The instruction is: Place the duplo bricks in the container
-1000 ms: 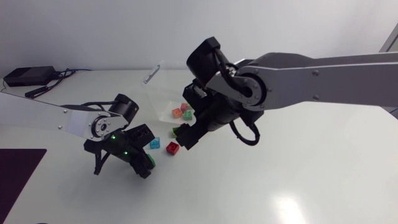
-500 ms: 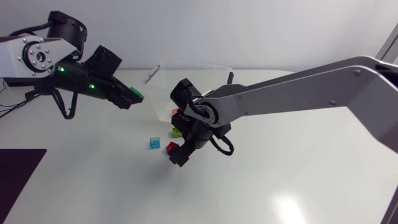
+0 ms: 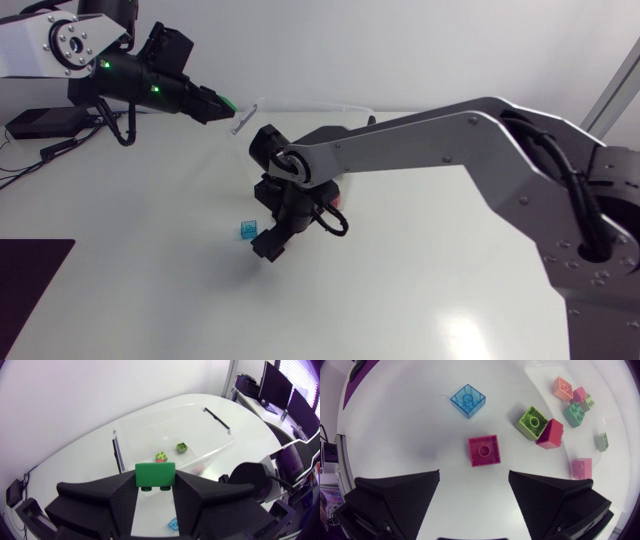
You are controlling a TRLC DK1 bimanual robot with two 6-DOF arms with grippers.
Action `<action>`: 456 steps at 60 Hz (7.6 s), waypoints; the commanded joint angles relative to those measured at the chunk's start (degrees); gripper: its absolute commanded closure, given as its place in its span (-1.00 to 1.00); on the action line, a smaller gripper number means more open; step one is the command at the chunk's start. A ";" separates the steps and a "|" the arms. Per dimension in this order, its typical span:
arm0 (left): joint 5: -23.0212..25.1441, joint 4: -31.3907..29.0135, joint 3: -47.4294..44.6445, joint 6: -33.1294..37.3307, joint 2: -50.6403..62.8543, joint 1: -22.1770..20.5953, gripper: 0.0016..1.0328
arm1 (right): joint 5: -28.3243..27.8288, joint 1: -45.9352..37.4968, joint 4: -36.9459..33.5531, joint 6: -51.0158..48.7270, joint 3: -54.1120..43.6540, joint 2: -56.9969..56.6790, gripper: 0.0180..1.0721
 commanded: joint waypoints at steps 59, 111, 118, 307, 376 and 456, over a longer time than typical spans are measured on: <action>1.80 7.10 12.07 -7.29 12.24 3.18 0.69 | -1.45 -1.51 -5.21 0.53 9.64 7.41 0.47; -3.30 3.85 11.89 -3.95 13.38 -1.92 -0.72 | 0.05 -13.55 -2.66 5.89 8.77 -19.75 0.47; -3.30 4.11 3.72 -0.17 5.47 -1.57 -0.72 | 0.05 -15.66 -1.60 7.65 12.54 -16.41 0.47; -0.84 4.29 -19.22 28.04 1.69 -2.97 0.66 | 13.84 -0.28 18.70 8.00 -32.98 -37.76 -0.90; -1.98 17.65 15.85 1.24 24.81 -5.43 -0.25 | 16.31 -3.79 25.91 -9.32 -14.88 -4.89 -0.90; -0.84 30.74 -28.28 -0.78 -17.73 3.88 -0.84 | 15.51 -2.56 9.73 9.41 1.82 5.04 -0.89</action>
